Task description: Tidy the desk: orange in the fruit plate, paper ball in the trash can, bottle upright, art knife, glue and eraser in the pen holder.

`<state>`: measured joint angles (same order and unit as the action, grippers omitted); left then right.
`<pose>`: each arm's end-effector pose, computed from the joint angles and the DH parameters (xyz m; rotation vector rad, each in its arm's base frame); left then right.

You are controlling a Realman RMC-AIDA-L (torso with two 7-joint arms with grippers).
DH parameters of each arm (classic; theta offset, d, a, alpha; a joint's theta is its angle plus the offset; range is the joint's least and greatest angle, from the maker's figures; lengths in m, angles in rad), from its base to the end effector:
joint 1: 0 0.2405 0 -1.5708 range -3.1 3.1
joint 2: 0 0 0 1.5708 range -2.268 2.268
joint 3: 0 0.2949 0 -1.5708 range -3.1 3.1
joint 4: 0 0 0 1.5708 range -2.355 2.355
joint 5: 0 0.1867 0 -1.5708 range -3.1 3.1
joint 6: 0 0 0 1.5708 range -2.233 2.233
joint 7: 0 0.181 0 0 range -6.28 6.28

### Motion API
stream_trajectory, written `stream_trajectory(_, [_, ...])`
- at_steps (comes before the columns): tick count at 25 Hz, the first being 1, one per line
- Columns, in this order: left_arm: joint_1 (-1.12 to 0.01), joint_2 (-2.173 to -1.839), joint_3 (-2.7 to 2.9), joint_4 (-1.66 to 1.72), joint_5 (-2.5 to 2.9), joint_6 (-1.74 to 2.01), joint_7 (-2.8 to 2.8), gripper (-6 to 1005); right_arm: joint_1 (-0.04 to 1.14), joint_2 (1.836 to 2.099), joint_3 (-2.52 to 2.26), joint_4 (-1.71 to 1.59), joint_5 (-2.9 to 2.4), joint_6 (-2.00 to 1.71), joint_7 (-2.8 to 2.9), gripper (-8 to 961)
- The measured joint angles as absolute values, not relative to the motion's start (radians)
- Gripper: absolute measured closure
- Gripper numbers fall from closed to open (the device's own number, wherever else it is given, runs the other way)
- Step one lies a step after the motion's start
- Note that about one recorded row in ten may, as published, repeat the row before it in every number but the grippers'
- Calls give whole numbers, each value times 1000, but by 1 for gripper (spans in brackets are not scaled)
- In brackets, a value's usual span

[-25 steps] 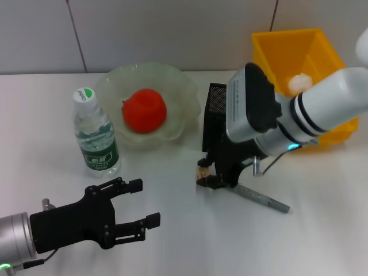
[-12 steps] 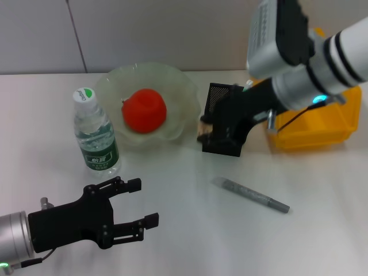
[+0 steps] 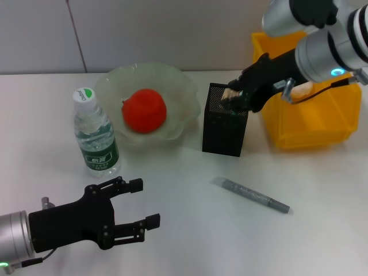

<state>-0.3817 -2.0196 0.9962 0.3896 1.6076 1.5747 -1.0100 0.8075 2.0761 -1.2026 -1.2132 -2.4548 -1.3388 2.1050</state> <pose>-0.2887 0.2801 -0.0684 -2.6982 -0.5016 -0.8978 0.1480 0.4371 -0.0415 -2.6839 0.2754 -0.1503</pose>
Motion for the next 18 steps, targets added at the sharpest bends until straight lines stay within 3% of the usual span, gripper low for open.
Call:
stream_trajectory(15, [-387,-2016,992,390,1605,1585,-1012,137,844,2075,-1193,-1095,-2495,-1225,2118,550])
stream_trajectory(18, [-387,-2016,992,391,1601,1585,-1012,137,845,2075,-1194,-1093,-2497,-1215,2119,501])
